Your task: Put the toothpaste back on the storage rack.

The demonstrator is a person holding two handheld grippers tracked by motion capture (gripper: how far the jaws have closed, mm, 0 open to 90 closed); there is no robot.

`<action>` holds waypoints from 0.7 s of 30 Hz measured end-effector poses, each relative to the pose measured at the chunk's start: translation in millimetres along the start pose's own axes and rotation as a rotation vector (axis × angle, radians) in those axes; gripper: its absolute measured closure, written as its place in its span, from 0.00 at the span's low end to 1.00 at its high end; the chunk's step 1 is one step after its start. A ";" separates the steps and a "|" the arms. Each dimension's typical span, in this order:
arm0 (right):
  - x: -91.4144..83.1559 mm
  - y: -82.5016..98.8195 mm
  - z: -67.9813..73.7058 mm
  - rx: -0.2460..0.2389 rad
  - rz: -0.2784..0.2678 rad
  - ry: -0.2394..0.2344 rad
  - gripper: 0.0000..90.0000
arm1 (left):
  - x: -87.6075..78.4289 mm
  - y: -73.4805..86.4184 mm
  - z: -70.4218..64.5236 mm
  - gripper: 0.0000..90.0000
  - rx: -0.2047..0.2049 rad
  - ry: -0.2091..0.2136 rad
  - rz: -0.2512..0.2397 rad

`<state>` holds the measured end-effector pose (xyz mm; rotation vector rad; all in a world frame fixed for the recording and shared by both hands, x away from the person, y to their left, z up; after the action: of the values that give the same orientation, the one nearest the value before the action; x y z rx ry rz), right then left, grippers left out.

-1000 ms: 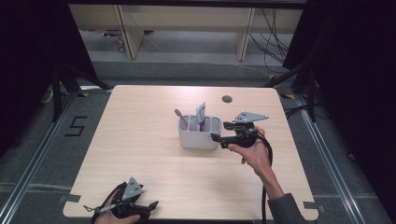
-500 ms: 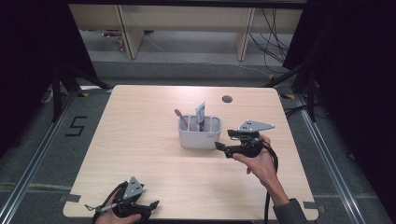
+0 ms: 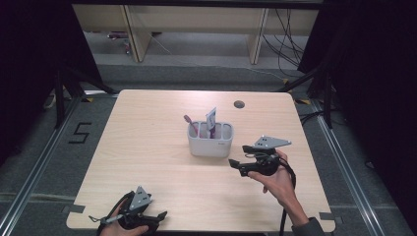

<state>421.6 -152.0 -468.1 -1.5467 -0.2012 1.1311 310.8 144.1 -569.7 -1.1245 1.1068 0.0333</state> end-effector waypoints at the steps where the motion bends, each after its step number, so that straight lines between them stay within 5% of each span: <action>1: 0.0 0.0 0.0 0.000 0.000 0.000 0.28 | 0.0 0.0 0.0 0.20 0.000 0.000 0.000; 21: -13.6 32.2 6.6 0.032 0.013 0.021 0.24 | -0.6 0.4 -1.7 0.20 -0.001 0.000 -0.004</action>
<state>395.6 -167.4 -486.9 -1.5328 -0.1577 1.1226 309.1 143.3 -569.5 -1.1279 1.1041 0.0306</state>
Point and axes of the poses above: each handheld gripper's, and its own axes: x roughly forward along the jaws, y roughly out of its underside, z roughly to its left, the point moved 8 cm from there along x, roughly forward along the jaws
